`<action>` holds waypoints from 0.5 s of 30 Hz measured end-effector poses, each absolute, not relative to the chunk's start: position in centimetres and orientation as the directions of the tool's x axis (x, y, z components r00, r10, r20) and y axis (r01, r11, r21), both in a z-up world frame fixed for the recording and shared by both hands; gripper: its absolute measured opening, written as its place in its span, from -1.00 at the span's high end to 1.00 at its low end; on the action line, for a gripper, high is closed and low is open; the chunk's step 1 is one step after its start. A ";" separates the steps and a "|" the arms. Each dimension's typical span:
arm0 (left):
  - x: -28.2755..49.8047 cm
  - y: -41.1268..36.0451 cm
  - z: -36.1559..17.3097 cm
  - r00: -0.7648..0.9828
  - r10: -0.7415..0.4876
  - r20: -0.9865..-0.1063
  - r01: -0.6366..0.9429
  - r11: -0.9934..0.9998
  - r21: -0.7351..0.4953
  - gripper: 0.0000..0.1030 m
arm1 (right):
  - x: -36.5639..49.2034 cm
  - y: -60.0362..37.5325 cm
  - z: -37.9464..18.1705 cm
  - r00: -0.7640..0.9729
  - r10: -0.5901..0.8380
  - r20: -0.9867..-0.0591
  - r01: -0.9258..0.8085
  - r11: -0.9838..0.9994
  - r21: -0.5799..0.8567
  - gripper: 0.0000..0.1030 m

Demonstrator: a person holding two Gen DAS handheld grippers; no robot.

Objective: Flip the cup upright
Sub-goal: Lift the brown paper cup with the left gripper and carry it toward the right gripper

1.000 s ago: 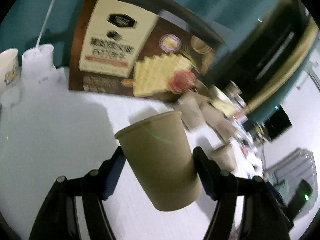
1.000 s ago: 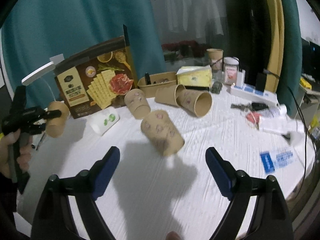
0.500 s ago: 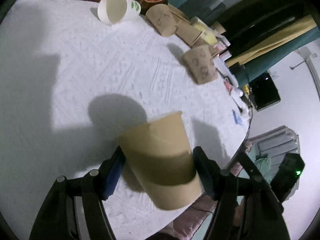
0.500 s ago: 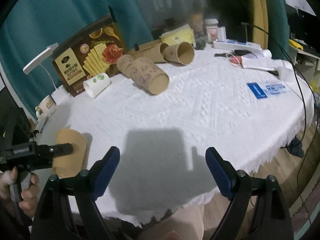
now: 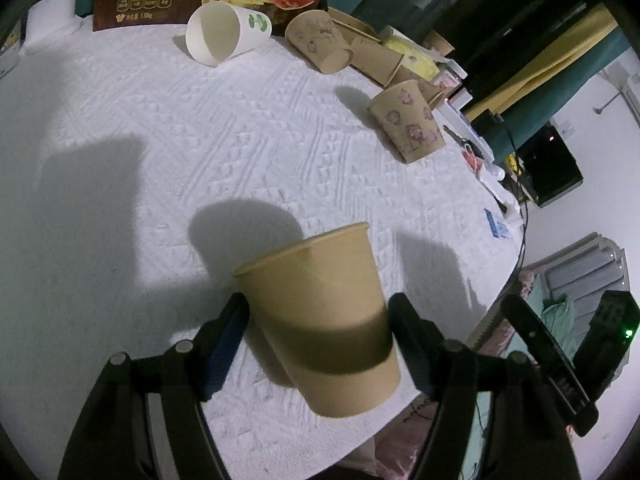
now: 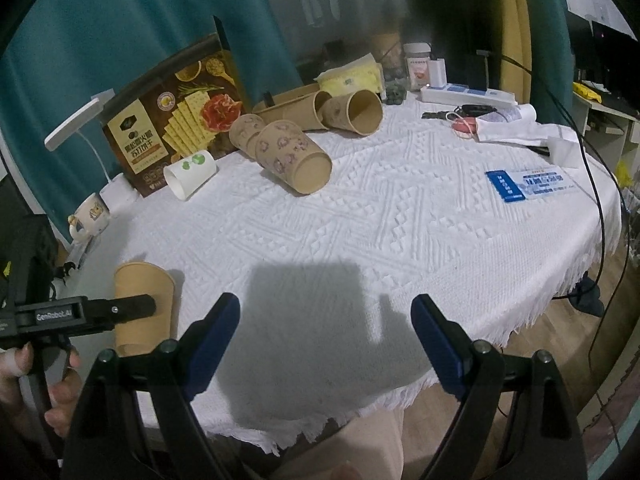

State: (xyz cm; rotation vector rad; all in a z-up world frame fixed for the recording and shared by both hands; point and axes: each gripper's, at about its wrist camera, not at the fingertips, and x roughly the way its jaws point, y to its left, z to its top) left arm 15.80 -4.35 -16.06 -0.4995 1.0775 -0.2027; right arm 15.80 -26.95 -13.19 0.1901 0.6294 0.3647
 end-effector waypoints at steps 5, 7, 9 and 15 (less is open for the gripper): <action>14.9 -3.0 -15.1 0.491 -0.405 -0.771 -0.088 0.858 -0.507 -0.50 | 15.9 -25.9 -13.0 0.740 0.389 -0.549 -0.287 0.920 0.266 -0.66; 14.1 -1.8 -14.4 0.509 -0.403 -0.760 -0.096 0.851 -0.516 -0.51 | 16.0 -25.1 -12.7 0.735 0.392 -0.553 -0.305 0.920 0.246 -0.66; 13.2 -0.6 -13.8 0.532 -0.401 -0.746 -0.103 0.844 -0.526 -0.51 | 16.2 -24.1 -11.9 0.727 0.405 -0.554 -0.344 0.914 0.216 -0.66; 9.4 5.3 -12.7 0.632 -0.262 -0.729 -0.177 0.867 -0.465 -0.51 | 18.0 -20.4 -10.4 0.589 0.544 -0.598 -0.510 0.824 0.247 -0.66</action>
